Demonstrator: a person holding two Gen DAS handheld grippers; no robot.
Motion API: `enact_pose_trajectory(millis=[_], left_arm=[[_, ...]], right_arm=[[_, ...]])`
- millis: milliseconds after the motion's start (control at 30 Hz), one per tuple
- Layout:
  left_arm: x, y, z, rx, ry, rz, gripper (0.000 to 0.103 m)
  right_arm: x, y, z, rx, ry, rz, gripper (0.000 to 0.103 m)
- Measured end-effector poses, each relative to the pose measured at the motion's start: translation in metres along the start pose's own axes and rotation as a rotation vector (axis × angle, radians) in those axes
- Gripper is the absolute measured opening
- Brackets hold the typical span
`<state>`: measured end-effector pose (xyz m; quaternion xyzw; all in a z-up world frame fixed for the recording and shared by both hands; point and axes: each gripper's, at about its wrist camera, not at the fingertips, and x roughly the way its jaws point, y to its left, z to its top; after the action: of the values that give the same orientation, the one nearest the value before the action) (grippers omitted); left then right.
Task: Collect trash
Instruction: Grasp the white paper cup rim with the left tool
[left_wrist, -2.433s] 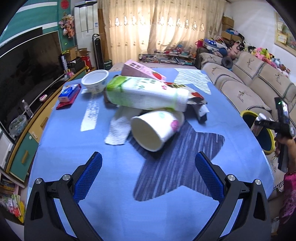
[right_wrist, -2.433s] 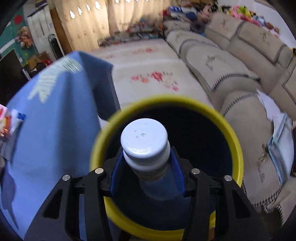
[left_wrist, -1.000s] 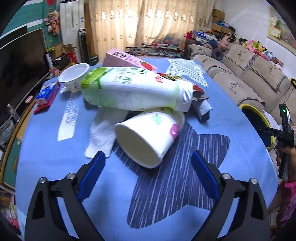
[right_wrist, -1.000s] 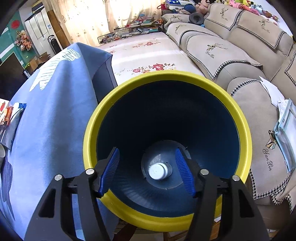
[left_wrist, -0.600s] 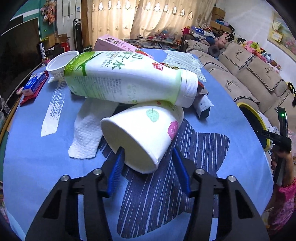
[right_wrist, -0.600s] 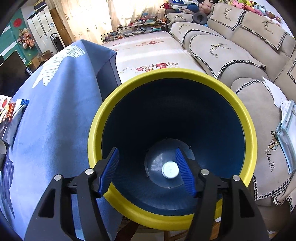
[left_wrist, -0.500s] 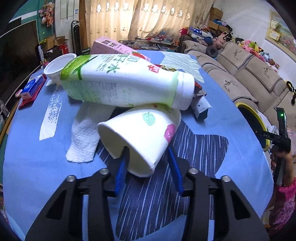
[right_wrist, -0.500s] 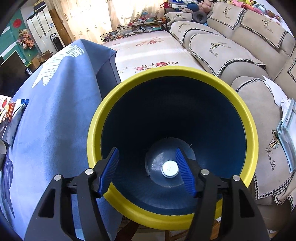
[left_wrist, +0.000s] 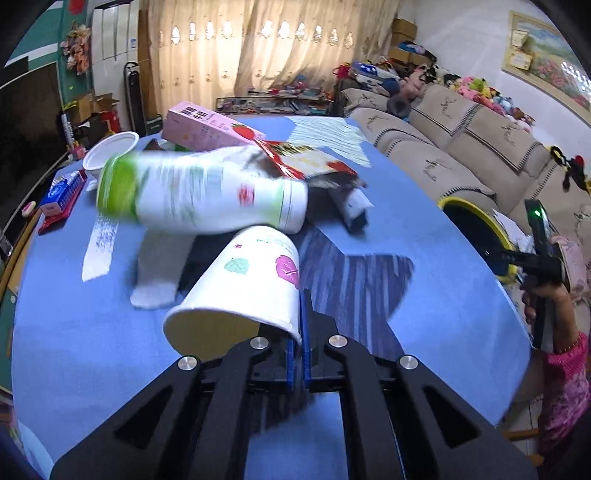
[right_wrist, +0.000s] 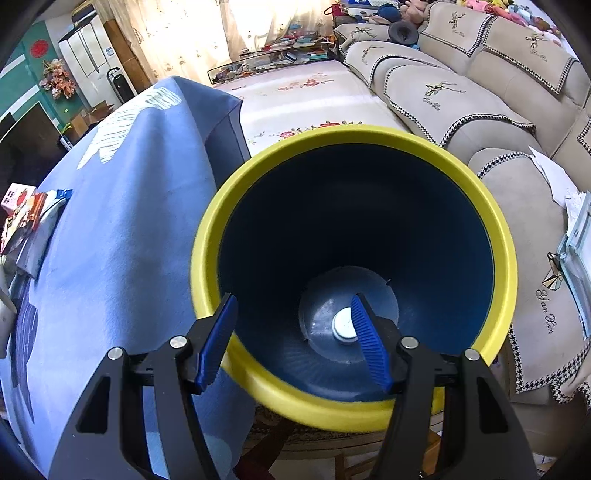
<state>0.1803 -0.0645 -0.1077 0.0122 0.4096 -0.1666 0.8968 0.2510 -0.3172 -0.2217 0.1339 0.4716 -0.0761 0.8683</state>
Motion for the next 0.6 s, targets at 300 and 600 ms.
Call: enact_pose_trajectory(millis=[300,600], left_arm=[[-0.022,-0.009,-0.022,0.031,0.015,-0.021,0.004],[-0.052,-0.046,-0.019,0.124,-0.031,-0.092,0.004]], right_arm=[[-0.015,-0.001,-0.010,-0.002,-0.017,0.012,0.061],[-0.042,-0.013,-0.016,0.002,-0.062,0.015,0.061]])
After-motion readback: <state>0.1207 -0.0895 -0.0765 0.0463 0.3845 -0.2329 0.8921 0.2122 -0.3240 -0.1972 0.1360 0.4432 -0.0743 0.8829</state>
